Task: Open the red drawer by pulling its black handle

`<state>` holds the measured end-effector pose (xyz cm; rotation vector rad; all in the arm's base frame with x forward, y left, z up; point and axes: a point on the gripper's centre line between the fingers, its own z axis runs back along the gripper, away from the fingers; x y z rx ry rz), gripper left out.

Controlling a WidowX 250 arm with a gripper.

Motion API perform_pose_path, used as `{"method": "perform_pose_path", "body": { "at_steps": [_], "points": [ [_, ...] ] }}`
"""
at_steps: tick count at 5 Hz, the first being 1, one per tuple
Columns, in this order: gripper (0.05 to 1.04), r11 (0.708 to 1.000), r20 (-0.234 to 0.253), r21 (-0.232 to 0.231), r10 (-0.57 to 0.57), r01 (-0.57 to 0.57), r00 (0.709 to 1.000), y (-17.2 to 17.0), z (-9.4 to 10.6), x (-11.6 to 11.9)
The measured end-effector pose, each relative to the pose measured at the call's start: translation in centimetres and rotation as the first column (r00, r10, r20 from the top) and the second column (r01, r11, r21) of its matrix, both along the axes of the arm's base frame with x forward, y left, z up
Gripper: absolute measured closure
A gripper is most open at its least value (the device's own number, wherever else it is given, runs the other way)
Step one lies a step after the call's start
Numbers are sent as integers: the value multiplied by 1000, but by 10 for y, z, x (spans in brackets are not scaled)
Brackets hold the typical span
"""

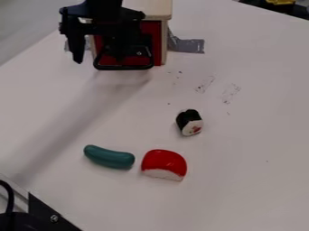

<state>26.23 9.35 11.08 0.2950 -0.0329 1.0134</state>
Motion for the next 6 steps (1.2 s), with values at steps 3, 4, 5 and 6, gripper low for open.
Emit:
{"method": "perform_pose_path", "body": {
  "at_steps": [3,4,5,6],
  "points": [
    [85,936,-19,-1,351,-351,936,3,-36,54],
    [85,890,-13,4,457,-456,890,4,-47,71],
    [85,845,-11,-18,535,-535,845,0,-49,81],
    [85,807,-18,-33,590,-590,808,-4,-52,83]
  ]
}}
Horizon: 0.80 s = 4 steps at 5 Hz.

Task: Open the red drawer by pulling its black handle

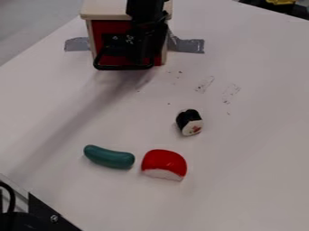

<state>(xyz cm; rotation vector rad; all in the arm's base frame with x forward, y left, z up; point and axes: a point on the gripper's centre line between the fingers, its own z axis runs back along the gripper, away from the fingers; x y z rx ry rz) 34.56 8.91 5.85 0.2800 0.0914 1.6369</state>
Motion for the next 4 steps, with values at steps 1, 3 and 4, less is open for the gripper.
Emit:
{"method": "perform_pose_path", "body": {
  "at_steps": [1,3,4],
  "points": [
    [85,1000,12,10,14,-14,1000,0,0,2],
    [85,987,89,163,-12,-3,996,15,-7,-21],
    [85,985,172,173,-45,15,984,12,4,-32]
  ]
}}
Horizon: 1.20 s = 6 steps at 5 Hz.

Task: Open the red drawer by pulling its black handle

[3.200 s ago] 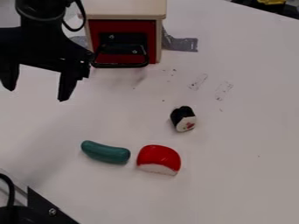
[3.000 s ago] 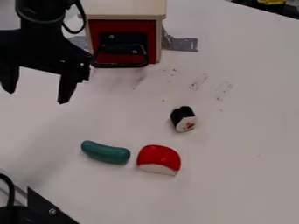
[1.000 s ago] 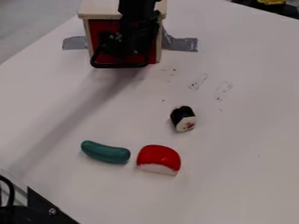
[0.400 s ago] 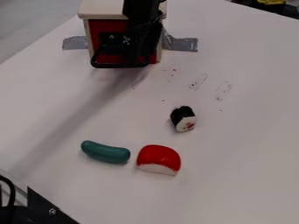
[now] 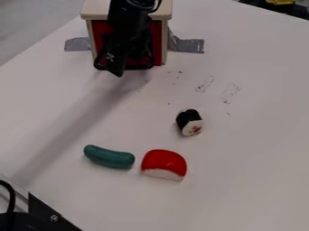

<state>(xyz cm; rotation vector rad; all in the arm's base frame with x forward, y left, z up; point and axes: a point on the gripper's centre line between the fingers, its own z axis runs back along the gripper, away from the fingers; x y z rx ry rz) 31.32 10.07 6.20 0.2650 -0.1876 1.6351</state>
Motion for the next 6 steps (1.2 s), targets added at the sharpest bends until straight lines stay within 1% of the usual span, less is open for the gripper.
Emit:
{"method": "perform_pose_path", "body": {
  "at_steps": [1,2,3,4,5,6],
  "points": [
    [85,999,29,22,-28,28,999,1,2,-6],
    [85,999,34,24,-27,26,999,2,1,-3],
    [85,1000,24,14,-19,19,1000,3,-6,11],
    [85,1000,1,20,-1,1,1000,8,-19,26],
    [85,999,-25,33,18,-17,1000,13,-26,37],
    [135,999,-43,34,32,-30,999,14,-27,42]
  ]
}}
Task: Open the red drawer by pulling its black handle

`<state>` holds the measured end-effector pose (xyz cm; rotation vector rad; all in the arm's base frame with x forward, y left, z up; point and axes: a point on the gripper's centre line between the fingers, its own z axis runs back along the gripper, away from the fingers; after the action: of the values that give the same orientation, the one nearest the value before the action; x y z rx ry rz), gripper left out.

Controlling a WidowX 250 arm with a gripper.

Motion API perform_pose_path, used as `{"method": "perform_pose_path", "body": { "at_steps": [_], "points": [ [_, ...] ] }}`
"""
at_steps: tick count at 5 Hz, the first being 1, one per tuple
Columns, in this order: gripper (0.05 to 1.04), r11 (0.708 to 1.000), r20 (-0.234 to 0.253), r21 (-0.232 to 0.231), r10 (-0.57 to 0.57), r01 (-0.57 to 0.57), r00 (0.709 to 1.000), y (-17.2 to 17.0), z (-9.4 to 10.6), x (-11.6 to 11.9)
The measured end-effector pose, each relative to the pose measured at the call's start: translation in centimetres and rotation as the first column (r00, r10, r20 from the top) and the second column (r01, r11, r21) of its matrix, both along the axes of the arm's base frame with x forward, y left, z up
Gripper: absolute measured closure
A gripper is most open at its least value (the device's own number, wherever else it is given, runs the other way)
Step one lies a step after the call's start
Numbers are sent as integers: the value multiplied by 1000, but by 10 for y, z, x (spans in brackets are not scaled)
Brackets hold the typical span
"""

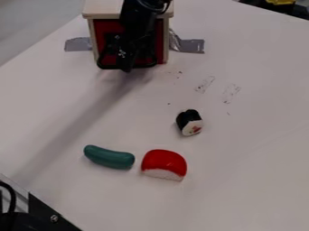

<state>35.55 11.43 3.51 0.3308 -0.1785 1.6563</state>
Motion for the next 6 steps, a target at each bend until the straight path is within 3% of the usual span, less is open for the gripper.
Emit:
{"method": "perform_pose_path", "body": {
  "at_steps": [2,3,4,5,6],
  "points": [
    [638,1000,-6,2,0,0,1000,-2,-3,2],
    [763,1000,-16,4,-3,3,1000,-1,-4,-1],
    [808,1000,-31,6,-16,16,999,-4,-7,-7],
    [510,1000,-15,-7,-25,25,1000,-7,-10,-5],
    [247,999,-42,-11,-45,44,998,-6,-19,-6]
  ]
}}
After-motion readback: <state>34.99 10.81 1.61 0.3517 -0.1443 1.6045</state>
